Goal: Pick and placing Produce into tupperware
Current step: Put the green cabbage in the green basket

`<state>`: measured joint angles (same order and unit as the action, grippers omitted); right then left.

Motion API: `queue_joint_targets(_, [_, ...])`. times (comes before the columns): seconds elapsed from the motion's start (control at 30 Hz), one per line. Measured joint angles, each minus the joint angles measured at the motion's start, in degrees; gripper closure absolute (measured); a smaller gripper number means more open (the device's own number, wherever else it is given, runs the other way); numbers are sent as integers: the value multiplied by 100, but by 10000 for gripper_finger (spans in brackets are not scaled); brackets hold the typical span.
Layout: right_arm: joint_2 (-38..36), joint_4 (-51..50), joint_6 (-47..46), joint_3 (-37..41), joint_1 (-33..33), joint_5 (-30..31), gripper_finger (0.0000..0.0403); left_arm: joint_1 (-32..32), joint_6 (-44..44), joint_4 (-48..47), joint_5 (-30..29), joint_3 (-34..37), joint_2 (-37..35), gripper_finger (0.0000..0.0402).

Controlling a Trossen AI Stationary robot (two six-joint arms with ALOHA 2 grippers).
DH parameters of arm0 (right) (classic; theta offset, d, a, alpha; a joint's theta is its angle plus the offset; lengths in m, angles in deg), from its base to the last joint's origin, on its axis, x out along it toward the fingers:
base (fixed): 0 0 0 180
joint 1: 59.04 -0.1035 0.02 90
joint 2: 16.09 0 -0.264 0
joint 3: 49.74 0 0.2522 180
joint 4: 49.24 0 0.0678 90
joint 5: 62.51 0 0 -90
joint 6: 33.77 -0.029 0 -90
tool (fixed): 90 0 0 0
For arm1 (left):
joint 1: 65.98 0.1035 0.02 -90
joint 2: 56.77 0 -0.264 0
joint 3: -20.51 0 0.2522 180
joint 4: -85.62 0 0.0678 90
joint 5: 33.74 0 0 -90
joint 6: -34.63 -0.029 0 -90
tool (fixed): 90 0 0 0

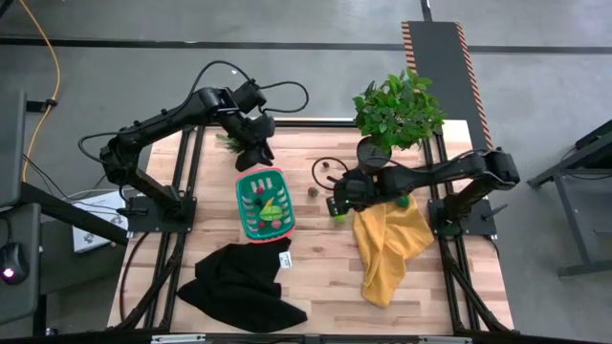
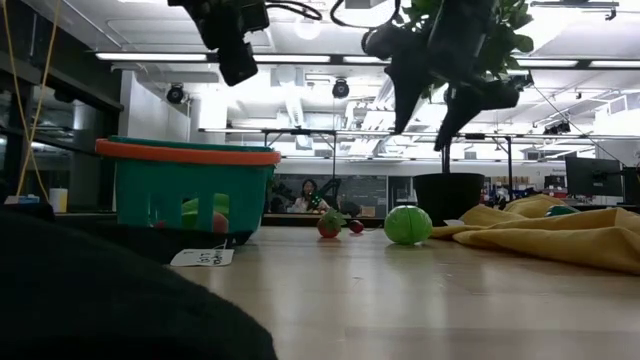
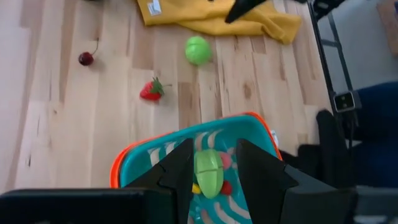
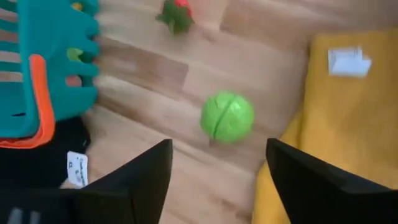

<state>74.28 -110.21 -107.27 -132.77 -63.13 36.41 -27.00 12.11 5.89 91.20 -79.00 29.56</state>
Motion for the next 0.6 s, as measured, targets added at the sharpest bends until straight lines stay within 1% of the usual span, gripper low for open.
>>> queue_joint_targets(0.07, [0,-77,-232,0,40,-196,142,0,-151,-64,0,0,0,291])
queue_joint_targets(0.23, [0,-80,-727,0,76,-741,115,0,-179,-3,0,0,0,291])
queue_joint_targets(0.4, [85,-32,-1055,-7,87,-793,103,0,-318,11,0,0,0,291])
queue_joint_targets(0.6, [521,223,-1183,-7,159,-882,102,0,-317,8,0,0,0,291])
